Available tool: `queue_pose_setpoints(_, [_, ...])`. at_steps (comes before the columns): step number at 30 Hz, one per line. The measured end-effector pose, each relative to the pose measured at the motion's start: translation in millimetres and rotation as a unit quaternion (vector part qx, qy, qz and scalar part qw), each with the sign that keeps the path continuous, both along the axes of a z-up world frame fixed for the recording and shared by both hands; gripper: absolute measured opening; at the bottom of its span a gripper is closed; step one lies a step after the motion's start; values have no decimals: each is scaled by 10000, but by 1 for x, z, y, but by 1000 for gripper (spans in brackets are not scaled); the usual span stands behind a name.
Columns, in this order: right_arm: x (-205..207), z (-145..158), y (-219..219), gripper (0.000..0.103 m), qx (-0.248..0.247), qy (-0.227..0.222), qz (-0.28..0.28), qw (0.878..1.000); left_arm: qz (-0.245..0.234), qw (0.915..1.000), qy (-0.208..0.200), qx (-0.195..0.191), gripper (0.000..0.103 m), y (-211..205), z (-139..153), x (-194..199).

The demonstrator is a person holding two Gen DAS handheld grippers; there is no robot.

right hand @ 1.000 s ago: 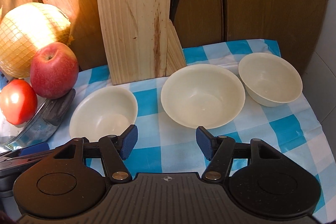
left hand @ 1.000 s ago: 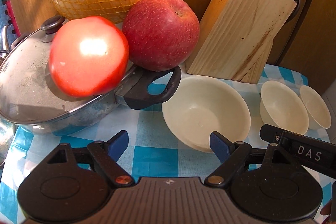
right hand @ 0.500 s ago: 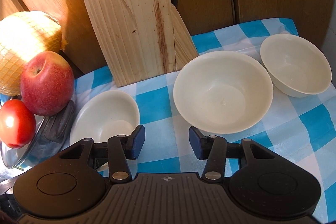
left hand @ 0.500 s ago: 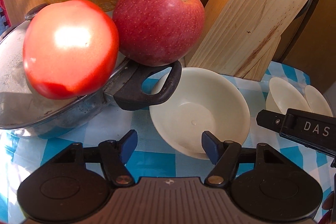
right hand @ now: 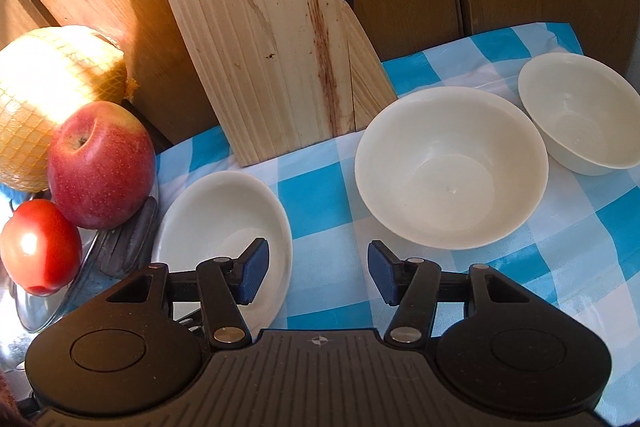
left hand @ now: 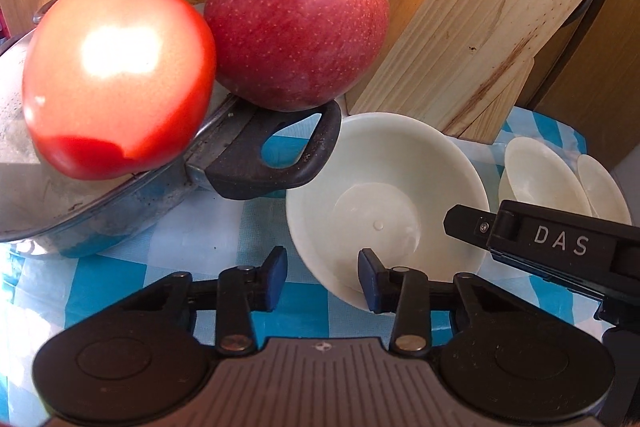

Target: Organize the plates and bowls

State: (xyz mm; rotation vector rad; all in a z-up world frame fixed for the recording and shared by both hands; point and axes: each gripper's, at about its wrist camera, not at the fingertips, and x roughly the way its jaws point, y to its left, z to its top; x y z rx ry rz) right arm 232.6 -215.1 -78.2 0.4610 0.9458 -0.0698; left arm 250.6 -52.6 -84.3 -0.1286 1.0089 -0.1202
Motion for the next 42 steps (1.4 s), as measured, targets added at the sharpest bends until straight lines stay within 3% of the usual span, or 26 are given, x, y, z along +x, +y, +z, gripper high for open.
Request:
queue_pose_setpoints(1, [1, -2, 0, 59, 37, 51, -10, 10000, 7, 10000, 1, -6, 32, 0, 0, 1])
queue_pose_setpoints(3, [4, -8, 0, 39, 127, 170, 19, 9998, -16, 10000, -5, -5, 31, 4, 1, 0])
queue_pose_setpoints(5, [6, -13, 2, 29, 286, 275, 108, 9992, -64, 10000, 0, -2, 29, 2, 0, 0])
queue_pose_setpoints(9, [4, -14, 6, 22, 289, 344, 213, 9988, -191, 9997, 58, -113, 21, 0, 1, 0])
queue_pose_setpoints(15, [-9, -4, 3, 17, 414, 248, 349, 9982, -394, 9991, 56, -134, 18, -6, 7, -10])
queue_pose_setpoints(29, [-69, 14, -5, 18, 291, 338, 363, 9983, -876, 9959, 114, -203, 19, -24, 18, -63])
queue_pose_setpoints(42, [-119, 14, -2, 19, 267, 389, 375, 9982, -1020, 9944, 229, -135, 19, -23, 15, -106])
